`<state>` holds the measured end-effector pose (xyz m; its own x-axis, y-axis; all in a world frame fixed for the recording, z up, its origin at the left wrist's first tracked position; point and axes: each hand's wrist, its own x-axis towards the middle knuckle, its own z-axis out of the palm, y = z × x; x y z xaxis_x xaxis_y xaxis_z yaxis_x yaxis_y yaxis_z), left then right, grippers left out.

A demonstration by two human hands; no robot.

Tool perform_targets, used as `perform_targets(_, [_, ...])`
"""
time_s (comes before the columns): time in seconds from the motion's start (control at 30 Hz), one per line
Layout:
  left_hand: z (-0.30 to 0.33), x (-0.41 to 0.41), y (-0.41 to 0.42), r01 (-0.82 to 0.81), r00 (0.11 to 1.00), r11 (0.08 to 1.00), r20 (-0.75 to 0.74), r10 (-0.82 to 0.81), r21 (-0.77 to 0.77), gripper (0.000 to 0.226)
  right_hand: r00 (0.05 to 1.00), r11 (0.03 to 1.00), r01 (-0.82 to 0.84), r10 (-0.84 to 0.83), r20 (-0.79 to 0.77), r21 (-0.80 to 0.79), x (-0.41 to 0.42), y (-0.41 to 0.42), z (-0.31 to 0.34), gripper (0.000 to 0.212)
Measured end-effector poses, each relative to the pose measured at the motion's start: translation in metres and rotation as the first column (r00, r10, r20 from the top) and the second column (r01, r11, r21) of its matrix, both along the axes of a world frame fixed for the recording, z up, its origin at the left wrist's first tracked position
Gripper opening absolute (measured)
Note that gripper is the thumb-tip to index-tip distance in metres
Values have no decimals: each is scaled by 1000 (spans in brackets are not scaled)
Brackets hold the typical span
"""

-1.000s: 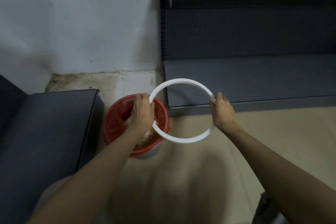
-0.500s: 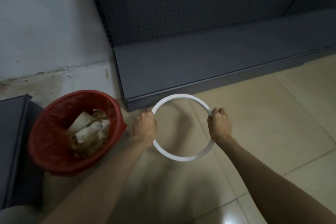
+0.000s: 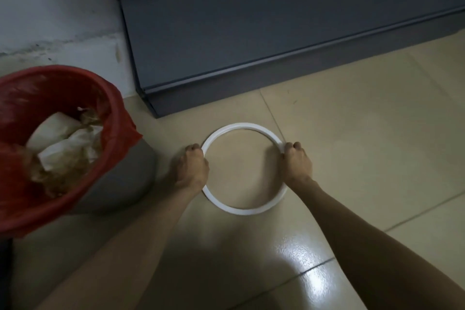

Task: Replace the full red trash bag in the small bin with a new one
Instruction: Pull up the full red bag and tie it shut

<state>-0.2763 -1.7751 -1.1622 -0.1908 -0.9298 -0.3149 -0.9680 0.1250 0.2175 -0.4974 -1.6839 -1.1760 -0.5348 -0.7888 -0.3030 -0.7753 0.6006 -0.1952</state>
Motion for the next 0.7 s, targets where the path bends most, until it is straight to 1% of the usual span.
perform_targets(0.07, [-2,0,3,9,1000,1000,-1,-9,3,25,1000,1000,18,-18,15,0,0,3,-5,31])
perform_targets(0.13, [3,-1,3,4,1000,1000,-6,-4,8,29,1000,1000,20,-20,-2,-5,1,3,-3,30])
perform_targets(0.2, [16,-1,2,-9,1000,1000,-20,9,12,32,998,1000,10,-11,-57,-14,3,-2,10,28])
perform_targets(0.27, [34,-4,0,-11,999,1000,-45,11,-5,32,992,997,-48,41,-121,-60,5,-9,32,31])
perform_targets(0.33, [60,-9,-5,-8,997,1000,-80,6,-22,32,983,987,-102,80,-167,-124,9,-21,62,35])
perform_targets(0.47, [125,-20,-19,26,990,997,-140,-36,-72,33,976,967,-152,114,-185,-206,18,-49,130,37])
perform_targets(0.6, [199,-19,-37,73,984,982,-146,-99,-177,32,974,937,-185,135,-181,-296,27,-78,197,38])
perform_targets(0.7, [245,0,-57,78,986,961,-120,-113,-264,32,970,914,-218,164,-182,-343,36,-99,240,37])
